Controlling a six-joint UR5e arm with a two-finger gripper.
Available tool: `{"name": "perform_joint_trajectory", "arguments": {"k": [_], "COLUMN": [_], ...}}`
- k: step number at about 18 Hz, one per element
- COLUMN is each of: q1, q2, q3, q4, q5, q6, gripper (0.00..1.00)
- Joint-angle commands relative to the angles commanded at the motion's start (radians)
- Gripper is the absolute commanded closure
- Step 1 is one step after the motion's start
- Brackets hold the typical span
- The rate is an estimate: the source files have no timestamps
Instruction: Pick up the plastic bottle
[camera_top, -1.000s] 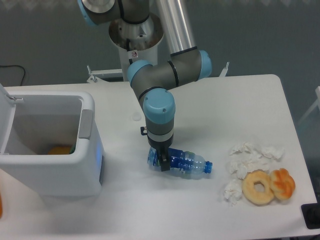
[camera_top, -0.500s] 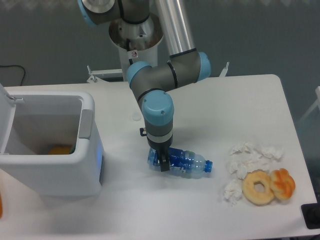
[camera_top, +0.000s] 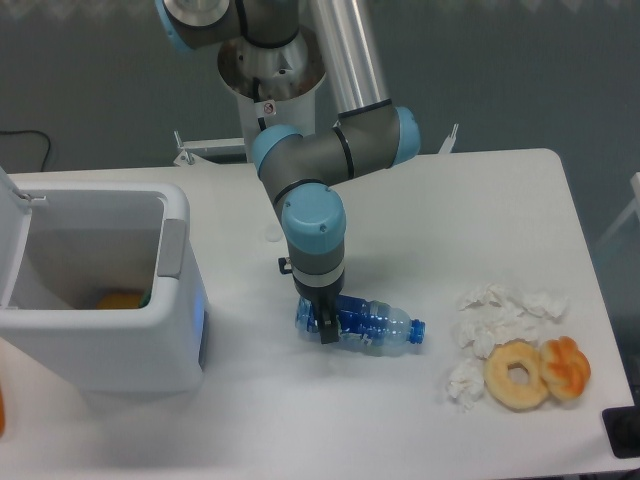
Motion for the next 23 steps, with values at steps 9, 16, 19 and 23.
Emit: {"name": "perform_joint_trajectory", "arguments": {"k": [9,16,19,23], "q1": [0.000,0.002,0.015,0.023], "q2": [0.000,0.020,0.049,0.074], "q3": [0.012,0.037,0.047,0.110], "q4": [-0.002,-0.011,-0.049,-0.120], "q5": [0.006,0.005,-0.001,-0.012], "q6": [-0.018,-0.023,-0.052,-0.176], "gripper": [0.30,0.30,0.29,0.29]}}
